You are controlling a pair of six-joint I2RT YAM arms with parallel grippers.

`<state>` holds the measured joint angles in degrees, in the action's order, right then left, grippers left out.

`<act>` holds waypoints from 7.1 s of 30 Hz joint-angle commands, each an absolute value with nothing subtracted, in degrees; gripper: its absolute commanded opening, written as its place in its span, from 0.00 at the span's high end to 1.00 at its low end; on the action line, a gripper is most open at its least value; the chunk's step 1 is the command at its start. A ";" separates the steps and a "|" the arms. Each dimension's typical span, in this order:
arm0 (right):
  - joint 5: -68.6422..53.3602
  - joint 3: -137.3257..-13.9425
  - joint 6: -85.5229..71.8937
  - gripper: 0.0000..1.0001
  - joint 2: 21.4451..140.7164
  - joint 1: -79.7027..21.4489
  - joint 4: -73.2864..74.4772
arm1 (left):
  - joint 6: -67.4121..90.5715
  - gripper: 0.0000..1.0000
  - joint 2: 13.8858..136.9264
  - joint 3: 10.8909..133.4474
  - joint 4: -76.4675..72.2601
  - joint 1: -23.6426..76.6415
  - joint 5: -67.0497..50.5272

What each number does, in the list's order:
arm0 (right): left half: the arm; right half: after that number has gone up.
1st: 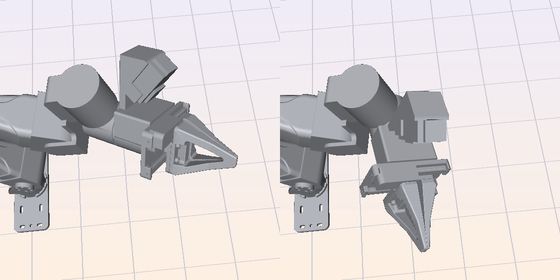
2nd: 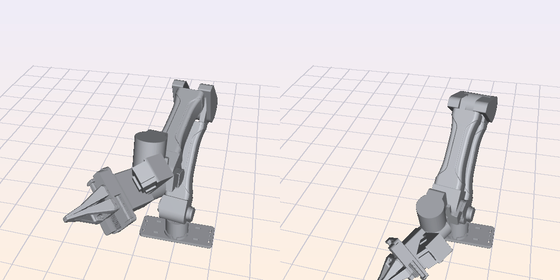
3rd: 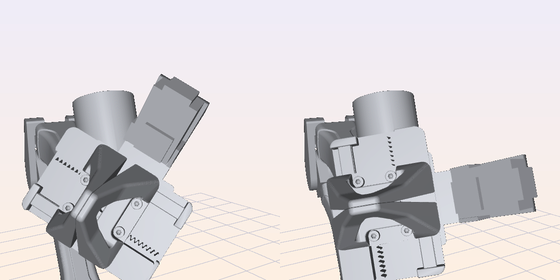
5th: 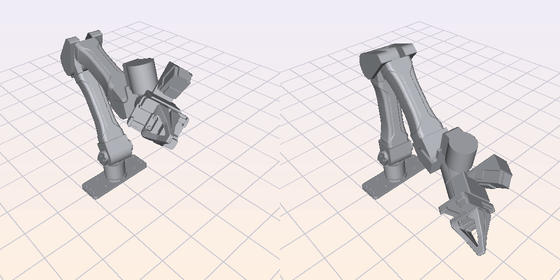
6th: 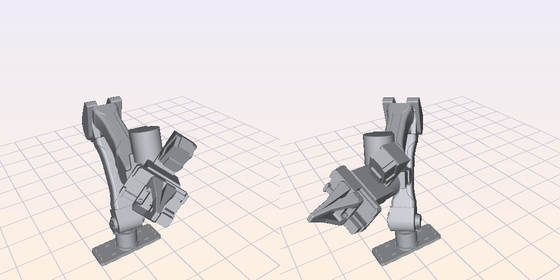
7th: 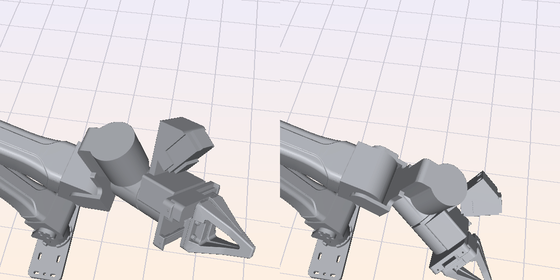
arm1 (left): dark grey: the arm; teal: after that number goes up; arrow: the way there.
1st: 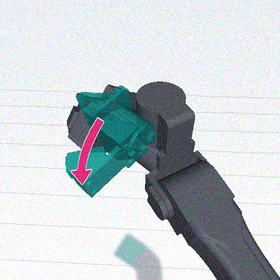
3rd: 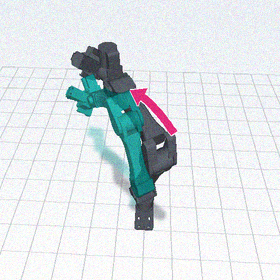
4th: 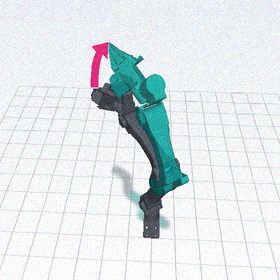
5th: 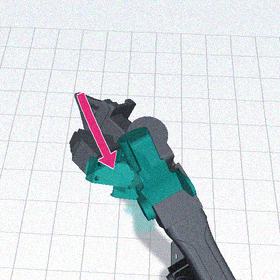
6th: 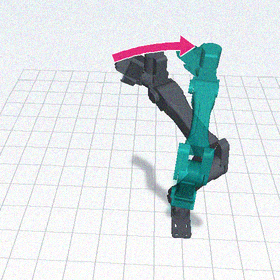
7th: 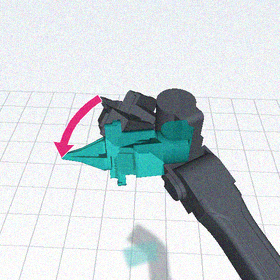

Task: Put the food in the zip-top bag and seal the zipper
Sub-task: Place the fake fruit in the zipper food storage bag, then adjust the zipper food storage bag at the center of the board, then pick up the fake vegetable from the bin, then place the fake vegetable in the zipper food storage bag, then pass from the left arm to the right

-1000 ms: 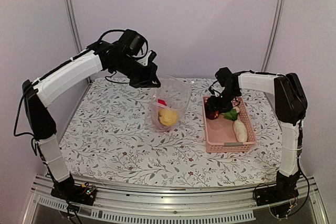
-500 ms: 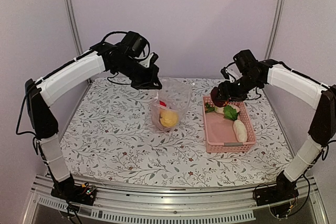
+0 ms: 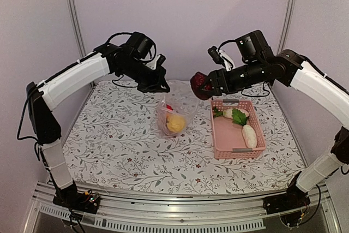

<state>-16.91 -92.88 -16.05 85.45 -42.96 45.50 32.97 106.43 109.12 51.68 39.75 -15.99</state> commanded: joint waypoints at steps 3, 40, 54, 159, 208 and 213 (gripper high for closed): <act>-15.98 -95.99 -18.42 0.45 92.06 -44.32 42.83 | 34.15 1.00 107.24 111.18 50.69 39.64 -17.38; -11.98 -94.74 -30.14 0.49 98.52 -45.35 48.17 | 33.79 1.00 104.77 106.59 49.75 39.69 -20.17; -10.15 -119.65 -30.58 1.00 106.93 -45.28 57.96 | 30.58 1.00 108.38 122.57 66.30 40.58 -7.73; -10.00 -98.06 -13.74 0.91 85.68 -40.61 32.32 | 32.79 1.00 109.12 114.61 55.05 39.76 -17.64; -15.71 -95.03 2.36 0.36 90.60 -54.15 45.16 | 34.74 0.97 109.96 115.41 50.13 37.00 -30.70; -11.56 -96.00 5.11 0.35 94.87 -55.28 47.77 | 34.41 1.00 110.87 115.58 49.92 37.03 -32.91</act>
<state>-15.31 -94.50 1.39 92.58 -54.61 43.24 35.14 109.58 114.08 51.57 37.69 -29.52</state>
